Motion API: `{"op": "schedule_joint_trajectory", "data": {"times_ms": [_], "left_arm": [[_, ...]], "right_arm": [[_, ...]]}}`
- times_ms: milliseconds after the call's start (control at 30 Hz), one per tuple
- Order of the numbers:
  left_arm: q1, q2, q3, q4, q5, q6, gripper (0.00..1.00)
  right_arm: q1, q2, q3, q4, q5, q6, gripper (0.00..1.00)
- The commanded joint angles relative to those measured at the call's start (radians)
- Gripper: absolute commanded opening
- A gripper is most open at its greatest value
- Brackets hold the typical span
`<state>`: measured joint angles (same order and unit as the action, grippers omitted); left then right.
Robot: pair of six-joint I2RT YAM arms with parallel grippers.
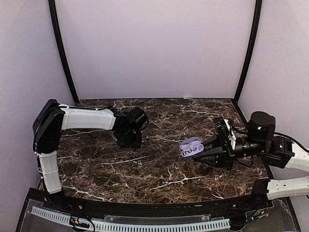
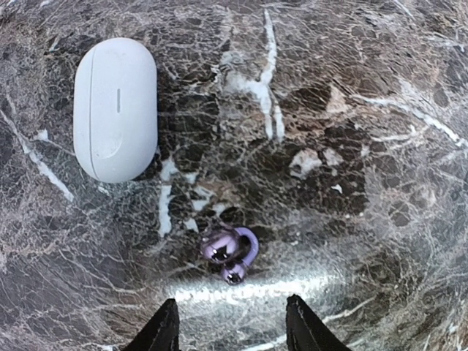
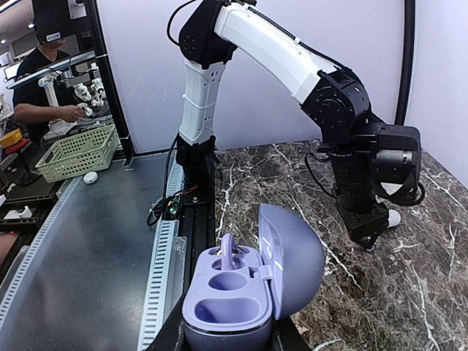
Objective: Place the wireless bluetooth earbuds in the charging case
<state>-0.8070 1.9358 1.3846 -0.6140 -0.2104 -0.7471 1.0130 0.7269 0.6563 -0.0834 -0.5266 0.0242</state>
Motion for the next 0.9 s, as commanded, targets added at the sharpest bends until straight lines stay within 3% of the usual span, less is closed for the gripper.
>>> {"op": "schedule_joint_trajectory", "data": {"times_ms": [0,867], "left_arm": [[-0.002,0.035,0.041,-0.076,-0.088,-0.047,0.47],[0.013,0.124,0.120,-0.031,-0.079,0.051,0.29]], "right_arm": [[0.005,-0.012,0.003,0.017,0.005,0.004,0.00],[0.006,-0.025,-0.003,0.007,0.014,0.002,0.00]]}}
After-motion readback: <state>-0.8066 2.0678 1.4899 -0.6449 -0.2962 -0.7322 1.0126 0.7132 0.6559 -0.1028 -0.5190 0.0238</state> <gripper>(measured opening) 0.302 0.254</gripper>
